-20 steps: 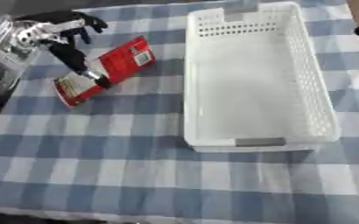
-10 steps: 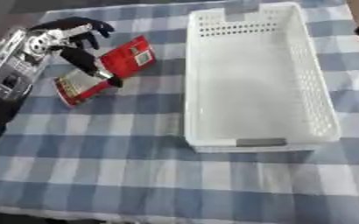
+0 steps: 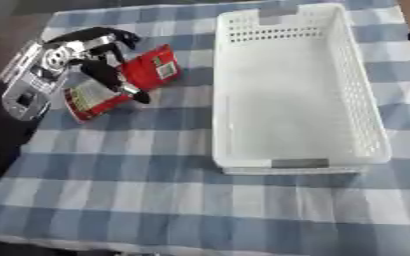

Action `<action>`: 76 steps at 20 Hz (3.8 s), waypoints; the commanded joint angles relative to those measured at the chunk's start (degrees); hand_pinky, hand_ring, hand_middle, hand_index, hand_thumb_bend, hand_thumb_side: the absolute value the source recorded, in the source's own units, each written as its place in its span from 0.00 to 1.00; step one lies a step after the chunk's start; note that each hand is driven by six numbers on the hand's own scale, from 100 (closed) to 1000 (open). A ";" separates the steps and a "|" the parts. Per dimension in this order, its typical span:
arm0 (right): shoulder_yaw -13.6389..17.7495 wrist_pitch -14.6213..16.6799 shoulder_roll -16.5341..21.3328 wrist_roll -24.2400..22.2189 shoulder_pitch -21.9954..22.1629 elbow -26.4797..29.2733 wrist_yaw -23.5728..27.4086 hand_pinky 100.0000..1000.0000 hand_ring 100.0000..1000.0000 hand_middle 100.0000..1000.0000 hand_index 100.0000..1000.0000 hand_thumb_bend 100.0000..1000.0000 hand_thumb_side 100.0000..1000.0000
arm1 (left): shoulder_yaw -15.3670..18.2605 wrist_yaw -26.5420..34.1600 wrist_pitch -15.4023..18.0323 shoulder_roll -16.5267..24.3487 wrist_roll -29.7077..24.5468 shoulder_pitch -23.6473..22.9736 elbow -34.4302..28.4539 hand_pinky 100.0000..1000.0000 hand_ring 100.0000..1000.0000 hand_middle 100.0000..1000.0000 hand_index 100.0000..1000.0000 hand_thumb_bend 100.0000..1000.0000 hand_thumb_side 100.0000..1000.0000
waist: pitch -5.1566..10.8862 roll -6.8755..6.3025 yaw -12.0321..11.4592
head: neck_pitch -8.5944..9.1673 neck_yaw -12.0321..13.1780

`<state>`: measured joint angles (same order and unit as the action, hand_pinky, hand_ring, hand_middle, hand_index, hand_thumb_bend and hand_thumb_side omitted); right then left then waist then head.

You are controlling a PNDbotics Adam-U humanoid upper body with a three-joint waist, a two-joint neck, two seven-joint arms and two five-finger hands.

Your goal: Pick up objects on the table and place them in the box.

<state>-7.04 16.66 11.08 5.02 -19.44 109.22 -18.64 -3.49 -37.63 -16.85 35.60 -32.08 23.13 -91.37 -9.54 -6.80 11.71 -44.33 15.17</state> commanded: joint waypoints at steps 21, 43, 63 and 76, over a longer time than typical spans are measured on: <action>0.16 0.04 -0.09 -0.40 -1.08 1.21 0.54 0.58 0.71 0.63 0.88 0.00 1.00 | -2.75 2.09 3.62 0.27 -5.84 -2.38 0.93 0.51 0.71 0.84 0.96 0.92 0.41 | 0.46 0.26 0.12 | 0.21 1.31; 0.27 0.06 0.28 -0.68 -1.25 1.39 0.32 0.57 0.70 0.62 0.87 0.00 1.00 | -4.05 -3.18 8.30 7.01 -18.37 -3.15 0.10 0.66 0.79 0.86 0.99 0.87 0.36 | 0.44 -0.06 0.39 | 0.21 2.00; 0.38 -0.06 0.25 -0.61 -1.25 1.47 0.26 0.57 0.70 0.62 0.87 0.00 1.00 | -4.02 -15.17 8.33 3.91 -18.81 -6.59 -10.65 0.64 0.77 0.85 0.97 0.83 0.42 | 0.47 -0.04 -0.14 | 0.21 2.04; 0.63 -0.12 0.19 -0.44 -1.30 1.57 0.04 0.57 0.70 0.62 0.87 0.00 1.00 | -3.80 -29.38 6.56 1.28 -15.01 -7.81 -17.90 0.60 0.71 0.78 0.90 0.79 0.47 | 0.44 0.14 -0.23 | 0.21 2.32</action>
<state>-6.68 16.59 11.07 4.53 -19.58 109.61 -18.37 -7.99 -65.17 -10.30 36.19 -47.40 15.06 -107.77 -9.90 -6.98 11.55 -44.34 16.75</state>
